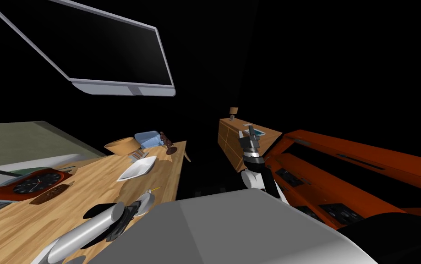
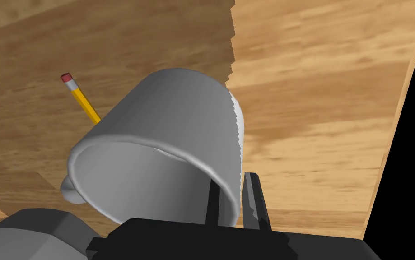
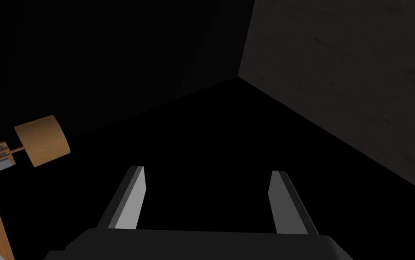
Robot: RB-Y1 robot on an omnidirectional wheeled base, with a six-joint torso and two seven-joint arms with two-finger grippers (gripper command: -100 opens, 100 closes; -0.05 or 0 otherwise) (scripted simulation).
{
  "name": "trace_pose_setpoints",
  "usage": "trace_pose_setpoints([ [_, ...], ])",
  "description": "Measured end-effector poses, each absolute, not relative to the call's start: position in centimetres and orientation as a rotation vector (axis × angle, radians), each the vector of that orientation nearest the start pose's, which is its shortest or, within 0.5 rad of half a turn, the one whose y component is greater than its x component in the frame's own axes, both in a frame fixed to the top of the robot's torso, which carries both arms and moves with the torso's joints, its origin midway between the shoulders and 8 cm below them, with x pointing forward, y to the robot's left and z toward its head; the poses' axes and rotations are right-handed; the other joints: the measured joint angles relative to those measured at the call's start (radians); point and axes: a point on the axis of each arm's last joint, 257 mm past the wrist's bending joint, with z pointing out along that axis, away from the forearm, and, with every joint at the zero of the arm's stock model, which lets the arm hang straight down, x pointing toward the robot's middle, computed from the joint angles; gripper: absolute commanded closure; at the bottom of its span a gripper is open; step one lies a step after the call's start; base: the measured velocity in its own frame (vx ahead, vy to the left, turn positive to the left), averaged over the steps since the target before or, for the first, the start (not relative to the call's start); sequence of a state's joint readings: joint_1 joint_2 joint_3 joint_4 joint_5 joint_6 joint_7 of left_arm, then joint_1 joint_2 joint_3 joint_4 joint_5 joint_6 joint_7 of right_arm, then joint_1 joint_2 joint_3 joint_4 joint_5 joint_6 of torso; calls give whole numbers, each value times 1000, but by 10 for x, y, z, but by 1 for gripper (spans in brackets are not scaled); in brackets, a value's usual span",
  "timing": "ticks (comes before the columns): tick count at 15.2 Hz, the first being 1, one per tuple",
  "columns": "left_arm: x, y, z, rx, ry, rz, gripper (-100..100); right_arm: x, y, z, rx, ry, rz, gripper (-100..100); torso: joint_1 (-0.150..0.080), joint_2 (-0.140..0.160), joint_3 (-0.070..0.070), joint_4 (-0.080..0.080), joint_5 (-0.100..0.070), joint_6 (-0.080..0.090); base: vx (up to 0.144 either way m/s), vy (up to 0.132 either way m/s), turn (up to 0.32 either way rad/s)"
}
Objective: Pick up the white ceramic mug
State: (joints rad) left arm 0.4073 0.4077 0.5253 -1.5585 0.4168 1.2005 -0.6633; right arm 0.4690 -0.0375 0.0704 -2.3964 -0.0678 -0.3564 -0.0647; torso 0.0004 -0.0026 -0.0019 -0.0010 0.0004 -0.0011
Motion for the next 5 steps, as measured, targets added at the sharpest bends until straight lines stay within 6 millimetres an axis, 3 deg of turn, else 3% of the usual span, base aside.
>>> trace_pose_setpoints([
  [5,132,569,-450,-1967,2110,161,100,347,-253,57,706,595,1494,0,-1,-4,-2,0,0,-1,22,-29,38],
])
